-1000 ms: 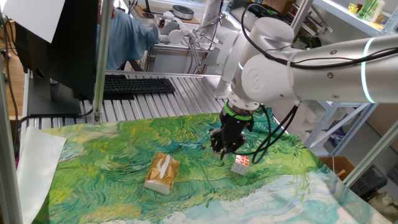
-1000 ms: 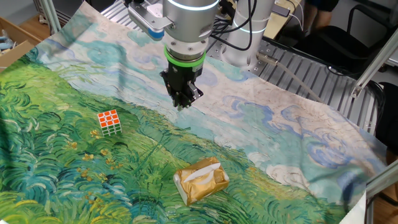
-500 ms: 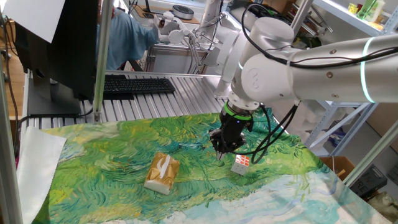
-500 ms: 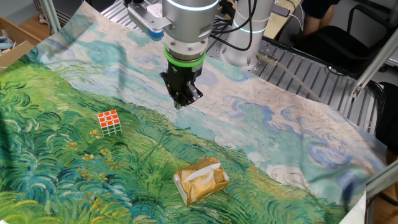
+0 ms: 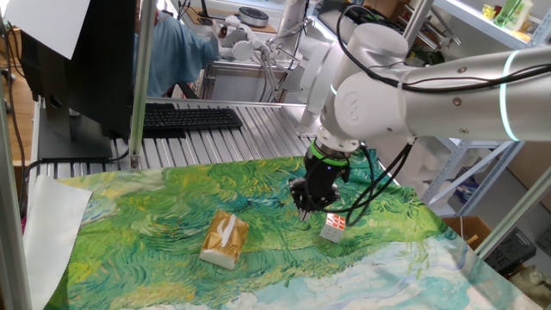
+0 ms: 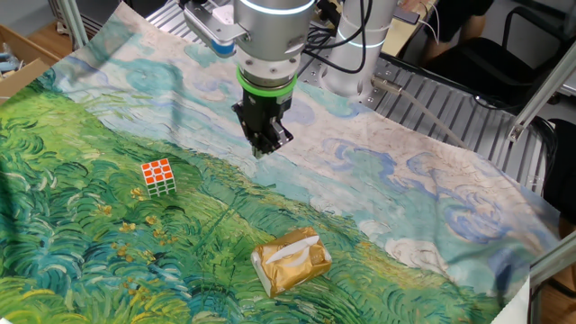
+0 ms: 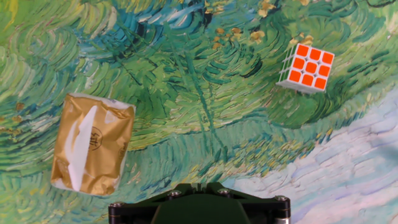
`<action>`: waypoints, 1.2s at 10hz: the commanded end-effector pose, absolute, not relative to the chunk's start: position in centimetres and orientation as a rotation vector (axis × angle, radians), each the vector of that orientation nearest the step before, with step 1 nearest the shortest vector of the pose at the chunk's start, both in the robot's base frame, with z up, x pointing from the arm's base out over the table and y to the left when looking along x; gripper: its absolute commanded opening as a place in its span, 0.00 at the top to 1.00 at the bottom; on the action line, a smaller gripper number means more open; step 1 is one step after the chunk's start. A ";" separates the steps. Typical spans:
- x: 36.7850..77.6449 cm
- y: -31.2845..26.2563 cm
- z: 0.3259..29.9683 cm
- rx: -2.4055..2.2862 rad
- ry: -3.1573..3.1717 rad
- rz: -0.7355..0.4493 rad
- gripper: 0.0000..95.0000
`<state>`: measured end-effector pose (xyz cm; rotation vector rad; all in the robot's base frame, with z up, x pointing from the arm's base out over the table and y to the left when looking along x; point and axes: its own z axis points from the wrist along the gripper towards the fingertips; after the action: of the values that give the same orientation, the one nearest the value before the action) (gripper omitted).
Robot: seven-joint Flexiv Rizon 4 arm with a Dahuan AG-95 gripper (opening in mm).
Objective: Pull out a napkin
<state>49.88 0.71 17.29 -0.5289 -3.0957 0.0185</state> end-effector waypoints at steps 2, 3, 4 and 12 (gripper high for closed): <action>49.5 2.1 17.7 -0.580 -3.087 0.017 1.00; 49.5 2.5 17.7 -0.588 -3.087 0.018 1.00; 49.4 2.9 17.7 -0.598 -3.086 0.018 1.00; 50.6 6.6 18.1 -0.677 -3.071 0.020 1.00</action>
<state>50.89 6.69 17.91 -0.6766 -3.0699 0.0206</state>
